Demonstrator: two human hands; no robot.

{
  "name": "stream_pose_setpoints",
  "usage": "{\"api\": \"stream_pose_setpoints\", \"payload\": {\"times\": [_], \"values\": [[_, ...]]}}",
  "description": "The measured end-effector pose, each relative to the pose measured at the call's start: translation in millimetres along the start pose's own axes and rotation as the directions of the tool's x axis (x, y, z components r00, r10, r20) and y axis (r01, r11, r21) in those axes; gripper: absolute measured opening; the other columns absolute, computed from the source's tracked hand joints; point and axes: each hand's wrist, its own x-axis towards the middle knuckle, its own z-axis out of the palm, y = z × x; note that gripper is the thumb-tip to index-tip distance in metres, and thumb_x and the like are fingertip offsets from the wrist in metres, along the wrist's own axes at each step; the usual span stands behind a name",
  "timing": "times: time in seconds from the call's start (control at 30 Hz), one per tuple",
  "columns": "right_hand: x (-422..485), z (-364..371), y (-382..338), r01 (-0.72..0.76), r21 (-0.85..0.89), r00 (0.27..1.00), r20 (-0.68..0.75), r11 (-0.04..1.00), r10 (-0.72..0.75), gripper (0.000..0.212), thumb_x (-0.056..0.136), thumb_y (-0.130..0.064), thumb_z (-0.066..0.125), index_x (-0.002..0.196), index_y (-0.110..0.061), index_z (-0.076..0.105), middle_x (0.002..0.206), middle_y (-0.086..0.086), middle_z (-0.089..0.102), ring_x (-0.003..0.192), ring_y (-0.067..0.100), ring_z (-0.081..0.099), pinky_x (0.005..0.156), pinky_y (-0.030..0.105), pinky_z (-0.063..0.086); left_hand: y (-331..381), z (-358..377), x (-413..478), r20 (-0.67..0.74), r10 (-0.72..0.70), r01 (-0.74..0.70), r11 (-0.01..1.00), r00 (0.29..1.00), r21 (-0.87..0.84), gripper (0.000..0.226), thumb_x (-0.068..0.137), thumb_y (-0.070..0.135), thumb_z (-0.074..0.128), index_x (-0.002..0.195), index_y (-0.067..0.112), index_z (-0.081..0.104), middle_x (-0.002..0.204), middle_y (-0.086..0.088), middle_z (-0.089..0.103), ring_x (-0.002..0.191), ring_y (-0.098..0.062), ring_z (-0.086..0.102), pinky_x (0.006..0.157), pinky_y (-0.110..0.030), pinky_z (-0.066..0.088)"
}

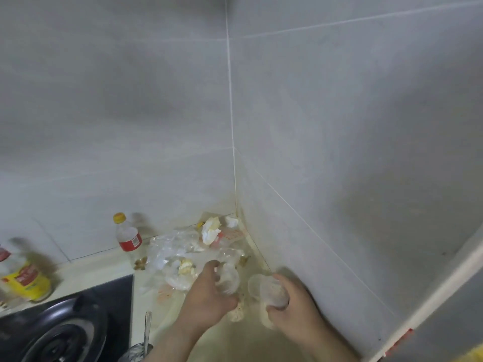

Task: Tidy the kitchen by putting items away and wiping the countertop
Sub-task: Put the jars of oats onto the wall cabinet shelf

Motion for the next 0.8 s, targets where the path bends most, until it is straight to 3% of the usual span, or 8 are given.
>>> {"api": "stream_pose_setpoints", "payload": {"times": [0.1,0.27,0.33,0.4,0.47,0.63,0.7,0.8], "values": [[7.9,-30.7,-44.3,0.063,0.116,0.996,-0.074,0.991,-0.055,0.083,0.055,-0.048,0.068,0.135,-0.038,0.05,0.145,-0.021,0.041,0.133,-0.001,0.043,0.11,0.031,0.042,27.9,-36.9,-9.1,-0.113,-0.007,-0.015,0.981,0.994,-0.194,0.07,0.07,0.012,0.076,0.128,0.031,0.041,0.108,0.015,0.055,0.077,-0.005,0.065,0.052,-0.014,0.048],[13.8,-76.1,-135.3,0.21,0.411,0.977,-0.115,0.887,-0.179,0.059,0.053,-0.039,0.072,0.108,-0.055,0.056,0.11,-0.016,0.069,0.099,0.004,0.068,0.088,0.034,0.058,80.0,-106.0,-40.0,-0.287,0.145,-0.219,0.945,0.947,-0.244,0.053,0.055,0.013,0.071,0.1,0.037,0.057,0.082,0.009,0.071,0.064,0.003,0.063,0.058,-0.01,0.045],[12.6,-88.4,-171.2,0.307,0.474,0.952,-0.147,0.825,-0.27,0.059,0.052,-0.039,0.072,0.105,-0.06,0.057,0.102,-0.013,0.072,0.093,0.01,0.071,0.085,0.039,0.058,97.7,-131.7,-55.4,-0.342,0.208,-0.298,0.925,0.916,-0.235,0.056,0.055,0.014,0.07,0.104,0.037,0.058,0.082,0.011,0.072,0.061,0.003,0.062,0.058,-0.01,0.045],[10.1,-100.3,-206.4,0.39,0.535,0.918,-0.162,0.749,-0.363,0.055,0.055,-0.034,0.077,0.101,-0.058,0.06,0.1,-0.008,0.073,0.09,0.016,0.071,0.082,0.039,0.058,109.9,-155.5,-69.8,-0.402,0.243,-0.353,0.908,0.883,-0.226,0.065,0.058,0.014,0.075,0.115,0.038,0.054,0.097,0.01,0.069,0.07,-0.001,0.066,0.062,-0.011,0.047],[8.2,-110.9,-237.9,0.455,0.572,0.879,-0.167,0.683,-0.446,0.052,0.066,-0.016,0.081,0.099,-0.052,0.063,0.102,-0.003,0.073,0.091,0.017,0.07,0.08,0.035,0.056,119.1,-178.0,-84.0,-0.462,0.264,-0.407,0.88,0.847,-0.243,0.071,0.054,0.018,0.075,0.117,0.04,0.051,0.103,0.01,0.067,0.075,-0.009,0.068,0.064,-0.016,0.05],[3.1,-134.2,-309.3,0.575,0.597,0.78,-0.195,0.559,-0.594,0.048,0.075,-0.004,0.078,0.112,-0.03,0.06,0.097,-0.001,0.074,0.086,0.015,0.069,0.076,0.026,0.053,147.2,-232.7,-116.7,-0.565,0.32,-0.513,0.83,0.76,-0.219,0.066,0.045,0.024,0.073,0.107,0.029,0.055,0.095,0.004,0.071,0.08,-0.009,0.067,0.065,-0.019,0.053],[-0.7,-145.6,-336.9,0.623,0.575,0.739,-0.211,0.53,-0.639,0.05,0.071,-0.01,0.078,0.114,-0.027,0.058,0.101,-0.002,0.074,0.091,0.018,0.07,0.081,0.029,0.055,160.7,-253.0,-128.3,-0.604,0.335,-0.549,0.81,0.723,-0.208,0.072,0.037,0.035,0.071,0.107,0.027,0.057,0.093,0.005,0.073,0.078,-0.006,0.067,0.066,-0.02,0.051],[-9.4,-163.7,-375.2,0.698,0.544,0.662,-0.242,0.466,-0.709,0.045,0.064,-0.023,0.074,0.105,-0.04,0.063,0.105,-0.002,0.073,0.094,0.021,0.07,0.086,0.037,0.056,183.5,-282.1,-147.0,-0.655,0.366,-0.61,0.771,0.661,-0.185,0.073,0.035,0.04,0.069,0.106,0.027,0.059,0.088,0.009,0.074,0.074,-0.005,0.067,0.066,-0.02,0.05]]}}
